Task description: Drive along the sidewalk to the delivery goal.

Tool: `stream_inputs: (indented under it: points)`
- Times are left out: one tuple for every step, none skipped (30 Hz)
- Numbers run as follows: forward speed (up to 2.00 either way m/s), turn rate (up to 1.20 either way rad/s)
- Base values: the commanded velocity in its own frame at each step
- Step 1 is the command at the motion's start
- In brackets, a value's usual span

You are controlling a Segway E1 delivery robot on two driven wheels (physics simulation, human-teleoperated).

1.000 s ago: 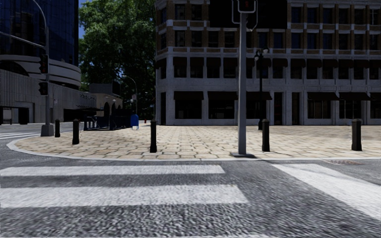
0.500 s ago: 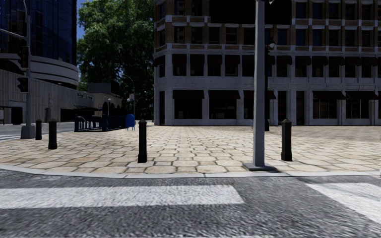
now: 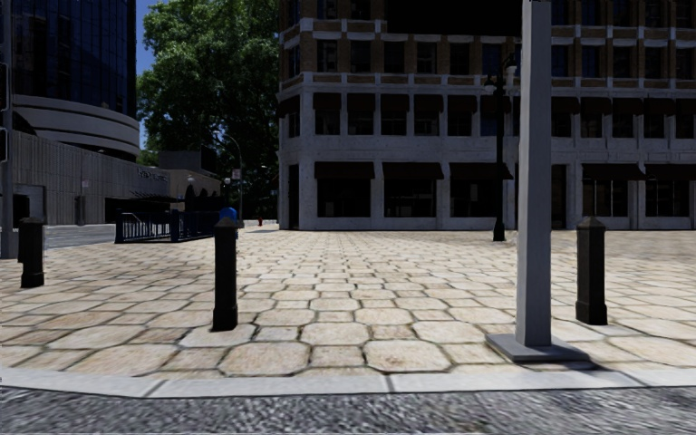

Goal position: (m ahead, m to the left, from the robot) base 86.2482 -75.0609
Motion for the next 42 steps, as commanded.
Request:
stream_inputs:
  points:
    - [2.00, 0.00]
    - [2.00, 0.00]
    - [2.00, 0.00]
    - [2.00, 0.00]
    - [2.00, 0.00]
    - [2.00, 0.00]
    - [2.00, 0.00]
    - [2.00, 0.00]
    - [1.96, 0.00]
    - [1.96, 0.00]
    - [1.89, 0.00]
    - [1.84, 0.00]
    - [1.73, 0.00]
    - [1.73, 0.00]
    - [1.54, 0.00]
    - [1.39, 0.00]
    - [1.34, 0.00]
    - [1.33, 0.00]
    - [1.33, 0.00]
    - [1.33, 0.00]
    - [1.33, 0.00]
    - [1.33, 0.00]
    - [1.33, 0.00]
    - [1.33, 0.00]
    - [1.33, 0.00]
    - [1.33, 0.00]
    - [1.33, 0.00]
    - [1.33, 0.00]
    - [1.36, 0.00]
    - [1.45, 0.00]
    - [1.45, 0.00]
    - [1.53, 0.00]
    - [1.56, 0.00]
    - [1.57, 0.00]
    - [1.57, 0.00]
    - [1.57, 0.00]
    - [1.57, 0.00]
    - [1.57, 0.00]
    - [1.57, 0.00]
    - [1.57, 0.00]
    - [1.57, 0.00]
    - [1.57, 0.00]
